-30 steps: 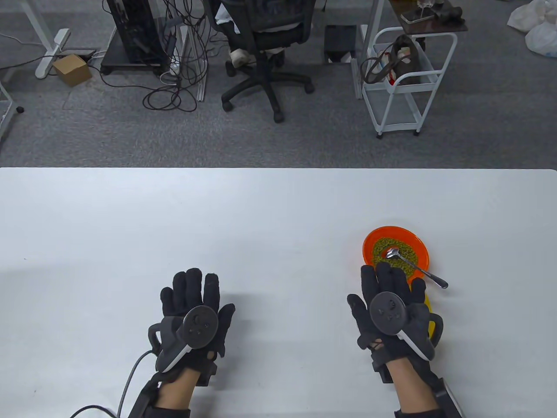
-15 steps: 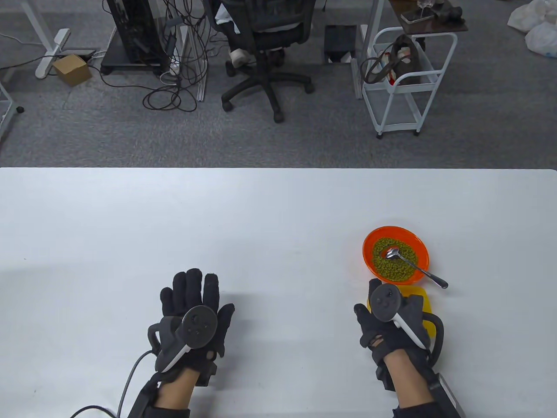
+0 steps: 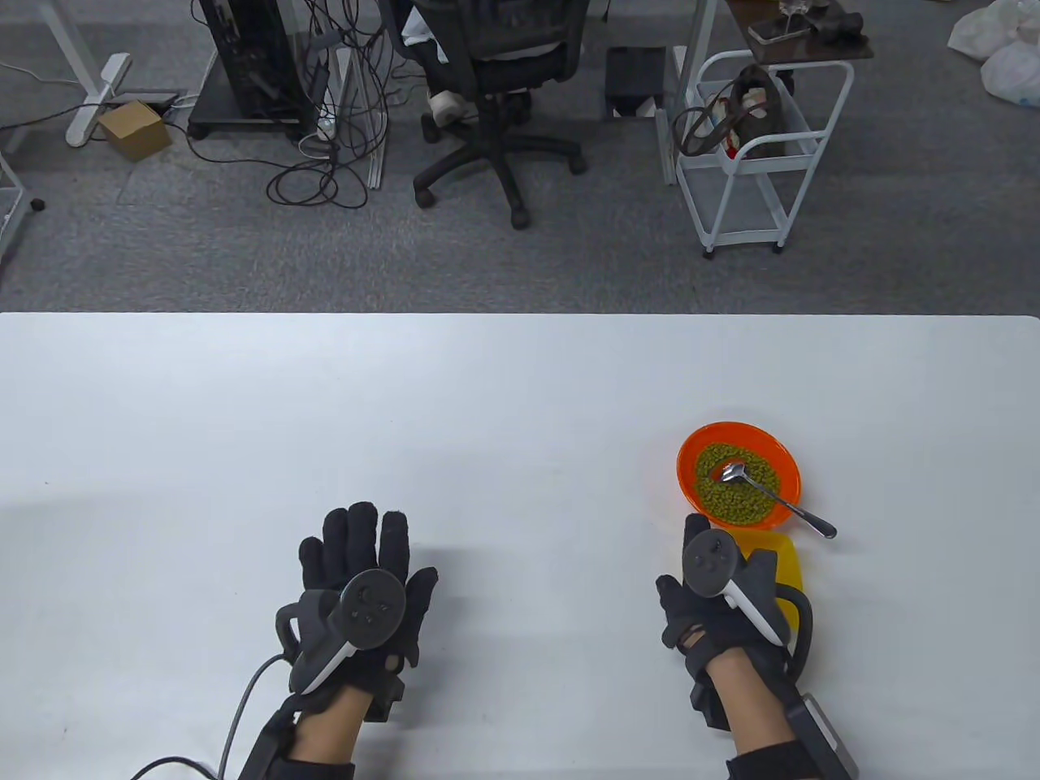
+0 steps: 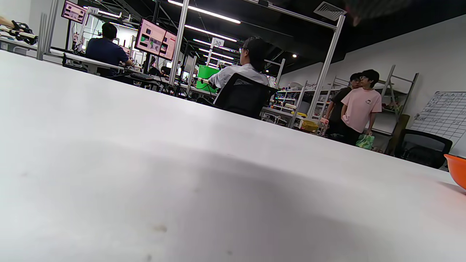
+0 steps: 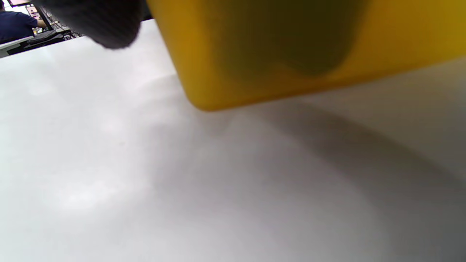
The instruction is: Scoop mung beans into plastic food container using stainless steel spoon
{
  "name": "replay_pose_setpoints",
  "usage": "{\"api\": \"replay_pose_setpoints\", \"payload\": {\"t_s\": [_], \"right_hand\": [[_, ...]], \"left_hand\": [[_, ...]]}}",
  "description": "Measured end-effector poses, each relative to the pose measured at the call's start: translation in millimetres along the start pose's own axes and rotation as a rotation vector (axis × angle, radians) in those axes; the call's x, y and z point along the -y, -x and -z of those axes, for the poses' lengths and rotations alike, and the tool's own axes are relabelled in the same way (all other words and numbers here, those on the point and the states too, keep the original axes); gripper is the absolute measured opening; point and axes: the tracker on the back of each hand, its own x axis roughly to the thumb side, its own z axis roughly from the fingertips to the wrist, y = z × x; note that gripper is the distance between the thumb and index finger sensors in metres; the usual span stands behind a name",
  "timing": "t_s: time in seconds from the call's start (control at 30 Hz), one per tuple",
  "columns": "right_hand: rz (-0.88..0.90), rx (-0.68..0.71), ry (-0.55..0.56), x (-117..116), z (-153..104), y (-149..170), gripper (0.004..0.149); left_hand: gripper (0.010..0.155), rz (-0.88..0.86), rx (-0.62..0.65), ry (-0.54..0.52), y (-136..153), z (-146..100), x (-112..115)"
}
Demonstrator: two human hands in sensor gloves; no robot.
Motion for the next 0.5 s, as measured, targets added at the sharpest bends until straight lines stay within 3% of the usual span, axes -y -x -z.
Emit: {"api": "replay_pose_setpoints", "payload": {"t_s": [0.5], "right_hand": [[-0.077, 0.111, 0.148, -3, -5, -15, 0.073]], "left_hand": [[0.076, -0.01, -0.001, 0.007, 1, 0, 0]]}}
